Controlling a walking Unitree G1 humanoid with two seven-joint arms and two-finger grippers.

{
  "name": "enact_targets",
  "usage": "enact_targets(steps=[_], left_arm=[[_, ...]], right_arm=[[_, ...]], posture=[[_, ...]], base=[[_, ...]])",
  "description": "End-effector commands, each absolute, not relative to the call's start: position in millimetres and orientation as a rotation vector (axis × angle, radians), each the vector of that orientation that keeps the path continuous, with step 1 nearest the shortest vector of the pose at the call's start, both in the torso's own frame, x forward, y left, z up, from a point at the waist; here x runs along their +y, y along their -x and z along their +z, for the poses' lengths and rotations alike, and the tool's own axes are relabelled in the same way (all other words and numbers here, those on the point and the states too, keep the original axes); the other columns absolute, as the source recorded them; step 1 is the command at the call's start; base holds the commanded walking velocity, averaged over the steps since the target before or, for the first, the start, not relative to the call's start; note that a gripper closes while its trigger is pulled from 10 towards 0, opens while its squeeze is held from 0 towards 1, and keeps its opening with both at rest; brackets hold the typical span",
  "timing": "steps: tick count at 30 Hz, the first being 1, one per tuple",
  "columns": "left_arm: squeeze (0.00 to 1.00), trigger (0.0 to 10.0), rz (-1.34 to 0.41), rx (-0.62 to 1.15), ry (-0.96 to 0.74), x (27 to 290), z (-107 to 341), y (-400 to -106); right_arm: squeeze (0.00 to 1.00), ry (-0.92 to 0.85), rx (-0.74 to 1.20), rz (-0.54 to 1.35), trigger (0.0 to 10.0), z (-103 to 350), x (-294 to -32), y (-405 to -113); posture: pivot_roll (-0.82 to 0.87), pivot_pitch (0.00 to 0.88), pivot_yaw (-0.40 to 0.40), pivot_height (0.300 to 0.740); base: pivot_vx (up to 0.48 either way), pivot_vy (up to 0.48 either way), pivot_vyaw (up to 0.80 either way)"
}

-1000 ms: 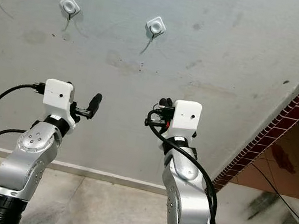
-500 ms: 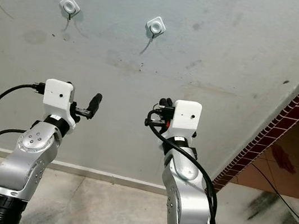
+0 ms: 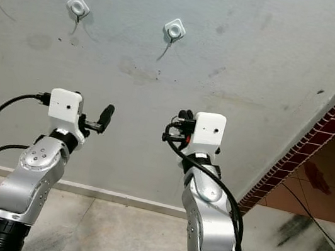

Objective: Hang keys on a hook

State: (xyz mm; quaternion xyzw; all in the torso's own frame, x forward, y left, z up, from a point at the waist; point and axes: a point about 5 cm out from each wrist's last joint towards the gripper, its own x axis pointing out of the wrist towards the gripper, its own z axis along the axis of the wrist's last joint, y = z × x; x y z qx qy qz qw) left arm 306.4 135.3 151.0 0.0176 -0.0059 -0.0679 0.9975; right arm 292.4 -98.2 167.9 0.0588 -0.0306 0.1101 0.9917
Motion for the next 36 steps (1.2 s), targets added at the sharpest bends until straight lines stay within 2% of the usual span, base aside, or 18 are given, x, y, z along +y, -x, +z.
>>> enact_targets(steps=[1, 2, 3, 4, 6, 19, 36], left_arm=[[0.00, 10.0, -0.149, -0.022, -0.036, 134, 153, -306], [0.00, 10.0, -0.146, -0.038, -0.046, 134, 154, -306], [0.00, 10.0, -0.146, -0.038, -0.046, 134, 154, -306], [0.00, 10.0, -0.162, -0.034, -0.036, 130, 155, -307], [0.00, 10.0, -0.183, -0.019, -0.017, 123, 155, -308], [0.00, 10.0, -0.219, -0.025, 0.001, 122, 157, -307], [0.00, 10.0, -0.244, -0.021, 0.027, 120, 157, -306]], right_arm=[[0.00, -0.116, -0.094, 0.220, 10.0, 175, -98, -293], [0.00, -0.109, -0.095, 0.221, 10.0, 175, -98, -293], [0.00, -0.109, -0.095, 0.221, 10.0, 175, -98, -293], [0.00, -0.110, -0.093, 0.225, 10.0, 175, -97, -293], [0.00, -0.115, -0.089, 0.232, 10.0, 175, -95, -292], [0.00, -0.116, -0.092, 0.239, 10.0, 176, -94, -293], [0.00, -0.117, -0.093, 0.244, 10.0, 176, -93, -294]], posture=[[0.17, 0.000, -0.065, 0.740], [0.00, 0.000, 0.000, 0.740], [0.00, 0.000, 0.000, 0.740], [0.16, 0.000, -0.059, 0.740], [0.16, 0.000, -0.060, 0.740], [0.17, 0.000, -0.061, 0.740], [0.17, 0.000, -0.063, 0.740]], base=[[0.000, 0.000, 0.00], [0.000, 0.000, 0.00], [0.000, 0.000, 0.00], [0.000, 0.000, 0.00], [0.000, 0.000, 0.00], [0.000, 0.000, 0.00], [0.300, 0.000, 0.00]])
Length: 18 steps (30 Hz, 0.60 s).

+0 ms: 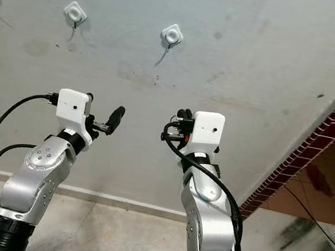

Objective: Hang keys on a hook

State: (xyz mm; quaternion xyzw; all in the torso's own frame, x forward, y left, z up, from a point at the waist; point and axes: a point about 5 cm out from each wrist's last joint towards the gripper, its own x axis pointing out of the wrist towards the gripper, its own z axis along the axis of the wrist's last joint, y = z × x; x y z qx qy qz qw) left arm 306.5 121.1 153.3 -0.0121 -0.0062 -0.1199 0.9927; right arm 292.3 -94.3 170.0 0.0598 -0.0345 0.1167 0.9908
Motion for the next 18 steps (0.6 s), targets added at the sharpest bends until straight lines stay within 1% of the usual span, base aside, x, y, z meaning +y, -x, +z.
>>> enact_targets(steps=[1, 14, 16, 18], left_arm=[[0.00, 10.0, -0.243, -0.020, 0.027, 120, 157, -306], [0.00, 10.0, -0.247, -0.015, 0.028, 120, 156, -305], [0.00, 10.0, -0.244, -0.014, 0.026, 121, 156, -304], [0.00, 10.0, -0.227, -0.006, 0.017, 126, 155, -298]], right_arm=[[0.00, -0.118, -0.093, 0.243, 10.0, 176, -93, -294], [0.00, -0.120, -0.090, 0.244, 10.0, 176, -93, -293], [0.00, -0.121, -0.092, 0.249, 10.0, 176, -94, -292], [0.00, -0.118, -0.095, 0.258, 10.0, 175, -101, -283]], posture=[[0.17, 0.000, -0.062, 0.740], [0.17, 0.000, -0.062, 0.740], [0.17, 0.000, -0.062, 0.740], [0.17, 0.000, -0.063, 0.740]], base=[[0.337, 0.000, 0.00], [0.338, 0.000, 0.00], [0.322, 0.000, 0.00], [0.279, 0.000, 0.00]])
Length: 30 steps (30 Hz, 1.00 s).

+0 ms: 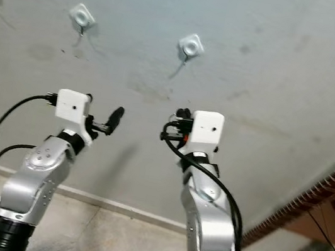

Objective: Hang keys on a hook

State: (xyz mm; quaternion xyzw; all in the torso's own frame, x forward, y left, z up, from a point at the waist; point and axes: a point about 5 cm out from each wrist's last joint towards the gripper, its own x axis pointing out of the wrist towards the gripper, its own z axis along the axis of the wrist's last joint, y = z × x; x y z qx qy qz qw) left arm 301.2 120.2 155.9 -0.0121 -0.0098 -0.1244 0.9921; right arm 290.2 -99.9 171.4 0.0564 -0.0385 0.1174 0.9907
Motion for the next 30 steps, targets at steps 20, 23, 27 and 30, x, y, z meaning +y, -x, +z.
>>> enact_targets(steps=[20, 23, 27, 30], left_arm=[[0.00, 10.0, -0.200, 0.078, -0.071, 163, 147, -248], [0.00, 10.0, -0.216, 0.074, -0.059, 163, 150, -244], [0.00, 10.0, -0.232, 0.072, -0.053, 162, 150, -242], [0.00, 10.0, -0.245, 0.071, -0.050, 161, 152, -242]], right_arm=[[0.00, 0.020, 0.005, 0.229, 10.0, 164, -153, -225], [0.00, 0.021, 0.009, 0.227, 10.0, 166, -153, -222], [0.00, 0.021, 0.014, 0.224, 10.0, 166, -154, -221], [0.00, 0.023, 0.016, 0.225, 10.0, 166, -153, -221]], posture=[[0.18, 0.000, -0.077, 0.740], [0.18, 0.000, -0.077, 0.740], [0.19, 0.000, -0.074, 0.740], [0.19, 0.000, -0.074, 0.740]], base=[[0.014, 0.000, 0.00], [0.000, 0.000, 0.00], [0.229, 0.000, 0.00], [0.401, 0.000, 0.00]])
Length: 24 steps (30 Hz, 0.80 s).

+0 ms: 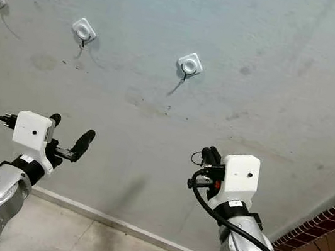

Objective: Hang keys on a hook

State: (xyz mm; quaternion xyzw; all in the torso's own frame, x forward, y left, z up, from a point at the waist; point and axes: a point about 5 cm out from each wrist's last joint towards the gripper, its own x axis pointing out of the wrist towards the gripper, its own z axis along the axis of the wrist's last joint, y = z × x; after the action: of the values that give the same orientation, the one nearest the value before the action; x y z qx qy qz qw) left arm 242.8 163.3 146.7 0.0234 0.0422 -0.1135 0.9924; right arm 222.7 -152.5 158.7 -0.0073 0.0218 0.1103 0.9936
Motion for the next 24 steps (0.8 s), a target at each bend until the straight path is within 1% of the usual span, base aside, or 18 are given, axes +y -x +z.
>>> enact_targets(steps=[1, 13, 17, 24], left_arm=[[0.00, 10.0, -0.246, 0.072, -0.048, 161.1, 151.7, -242.0], [0.00, 10.0, -0.249, 0.097, -0.053, 160.7, 148.8, -243.2], [0.00, 10.0, -0.246, 0.099, -0.072, 159.5, 146.8, -244.0], [0.00, 10.0, -0.281, 0.105, -0.055, 156.1, 145.5, -243.0]], right_arm=[[0.00, 0.023, 0.016, 0.227, 10.0, 166.5, -152.8, -221.5], [0.00, 0.017, 0.023, 0.234, 10.0, 164.1, -148.3, -222.5], [0.00, 0.014, 0.023, 0.231, 10.0, 163.4, -147.5, -223.4], [0.00, 0.012, 0.016, 0.231, 10.0, 164.0, -146.1, -225.4]], posture=[[0.19, 0.000, -0.074, 0.740], [0.19, 0.000, -0.068, 0.740], [0.19, 0.000, -0.067, 0.740], [0.20, 0.000, -0.069, 0.740]], base=[[0.435, 0.000, 0.00], [0.412, 0.000, 0.00], [0.000, 0.000, 0.00], [0.000, 0.000, 0.00]])
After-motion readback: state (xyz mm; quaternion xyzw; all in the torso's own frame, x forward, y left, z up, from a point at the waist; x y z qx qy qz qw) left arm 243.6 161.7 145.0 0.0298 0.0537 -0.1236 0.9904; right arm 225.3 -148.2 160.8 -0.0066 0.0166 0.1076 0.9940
